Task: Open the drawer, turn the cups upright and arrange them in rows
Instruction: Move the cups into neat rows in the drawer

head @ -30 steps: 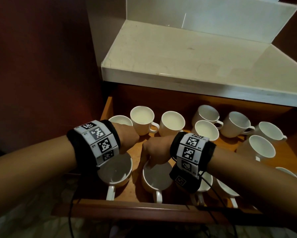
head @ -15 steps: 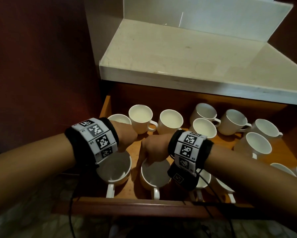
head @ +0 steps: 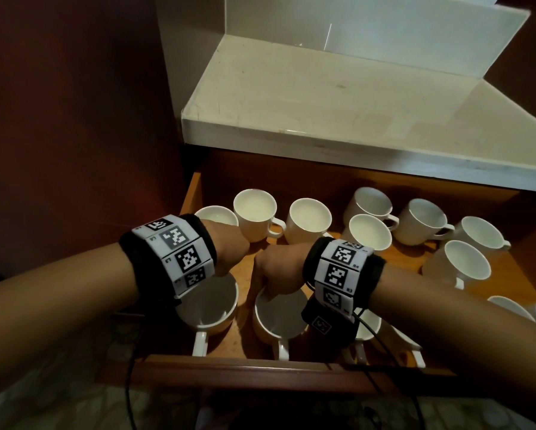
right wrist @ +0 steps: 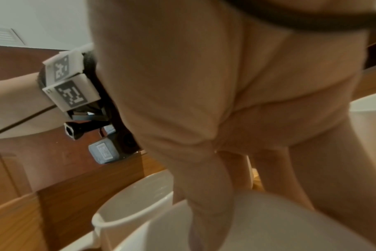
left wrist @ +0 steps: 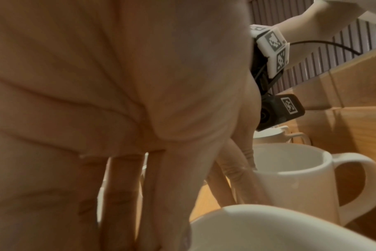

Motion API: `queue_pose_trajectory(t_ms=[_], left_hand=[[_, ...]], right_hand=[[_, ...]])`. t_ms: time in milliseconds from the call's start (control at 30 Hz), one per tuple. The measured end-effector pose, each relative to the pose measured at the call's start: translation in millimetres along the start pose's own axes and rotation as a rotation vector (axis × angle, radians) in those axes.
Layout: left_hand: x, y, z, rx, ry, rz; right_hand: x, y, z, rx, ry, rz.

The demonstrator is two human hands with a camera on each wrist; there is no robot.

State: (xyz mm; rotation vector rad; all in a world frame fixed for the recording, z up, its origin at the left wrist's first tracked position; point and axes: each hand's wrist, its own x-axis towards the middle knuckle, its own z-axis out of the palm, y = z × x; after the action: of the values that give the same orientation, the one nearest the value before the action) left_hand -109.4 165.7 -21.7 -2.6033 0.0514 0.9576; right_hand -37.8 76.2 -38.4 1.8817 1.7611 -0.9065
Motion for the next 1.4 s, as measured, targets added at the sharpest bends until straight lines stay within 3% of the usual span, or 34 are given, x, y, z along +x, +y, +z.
queue_pose_trajectory(t_ms=[367,567,700,967,1233,1400], left_hand=[[1,-3,-4,-0.082,-0.004,-0.009],[3,1,-26,-0.161,0.136,0.015],[15,17,-42,-0.232,0.204,0.089],[29,58,-64,-0.160,0.133,0.283],[31,58,-67,-0.329,-0.045,0.266],[30,57,-61,-0.302,-0.063,0.240]], right_hand=[[-5,3,-2,0.036,-0.030,-0.007],[-37,32,-10,0.203,0.086,0.134],[-72,58,4,0.288,0.036,0.253],[-79,69,44,0.059,-0.126,0.308],[-75,72,49,0.012,-0.117,0.241],[-76,73,49,0.013,-0.092,0.214]])
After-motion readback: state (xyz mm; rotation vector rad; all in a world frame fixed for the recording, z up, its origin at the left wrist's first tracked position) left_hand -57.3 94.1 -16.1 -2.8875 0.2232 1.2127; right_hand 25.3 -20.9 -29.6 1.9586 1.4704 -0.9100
